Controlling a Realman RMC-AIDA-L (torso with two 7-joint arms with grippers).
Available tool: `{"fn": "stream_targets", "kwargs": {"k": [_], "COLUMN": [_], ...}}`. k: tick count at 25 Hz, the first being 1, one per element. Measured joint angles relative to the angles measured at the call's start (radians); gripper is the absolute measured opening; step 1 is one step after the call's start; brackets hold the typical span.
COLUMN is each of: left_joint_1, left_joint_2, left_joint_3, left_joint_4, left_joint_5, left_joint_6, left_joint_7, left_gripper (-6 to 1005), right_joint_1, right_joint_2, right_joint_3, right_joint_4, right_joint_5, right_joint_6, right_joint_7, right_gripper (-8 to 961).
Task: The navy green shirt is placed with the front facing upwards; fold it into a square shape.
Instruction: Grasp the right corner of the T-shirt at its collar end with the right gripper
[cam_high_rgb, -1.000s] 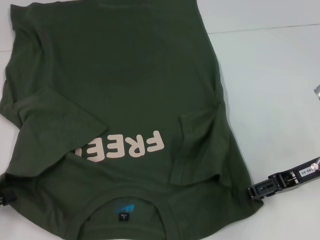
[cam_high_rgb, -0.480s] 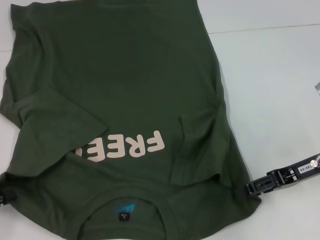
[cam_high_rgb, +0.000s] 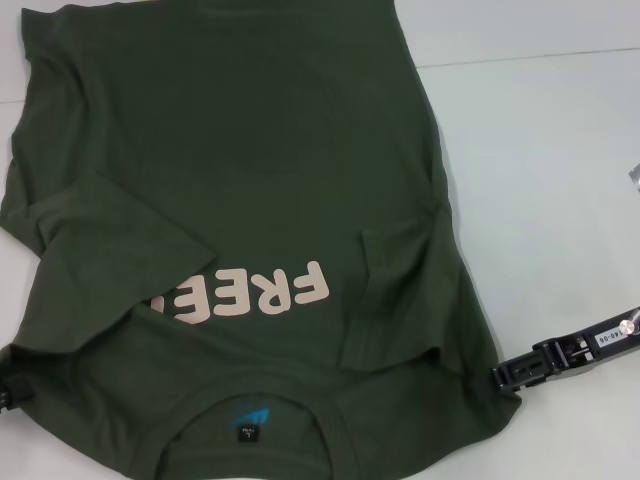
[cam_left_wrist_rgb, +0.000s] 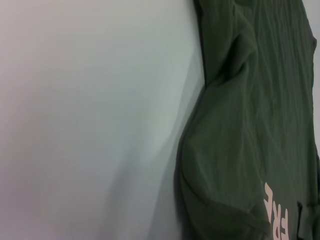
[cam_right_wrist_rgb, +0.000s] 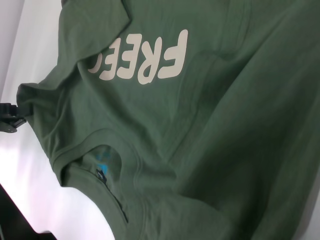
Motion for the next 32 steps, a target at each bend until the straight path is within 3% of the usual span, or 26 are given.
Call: {"fn": "stream_targets", "kwargs": {"k": [8, 18, 29, 32], "left_joint_1": [0.000, 0.000, -0.006, -0.006], "left_joint_2": [0.000, 0.000, 0.000, 0.001], "left_joint_3": [-0.001, -0.011, -0.009, -0.005], "left_joint_4": [0.000, 0.000, 0.000, 0.000], "left_joint_5": [-0.001, -0.001, -0.002, -0.002], "left_joint_6": [0.005, 0.013, 0.022, 0.033], "left_joint_7": [0.000, 0.000, 0.001, 0.005], "left_gripper": [24, 25, 24, 24], "right_joint_1": [0.000, 0.002, 0.003, 0.001], "right_joint_2": [0.002, -0.001, -0.002, -0.004], "right_joint_3": [-0.006, -0.009, -0.012, -0.012], "right_joint_4": [-0.004, -0.008, -0.009, -0.009], "right_joint_5": [-0.010, -0.010, -0.010, -0.009], "right_joint_6": [0.013, 0.015, 0.018, 0.018], "right_joint_7": [0.011, 0.013, 0.013, 0.013], "right_gripper": [655, 213, 9, 9]}}
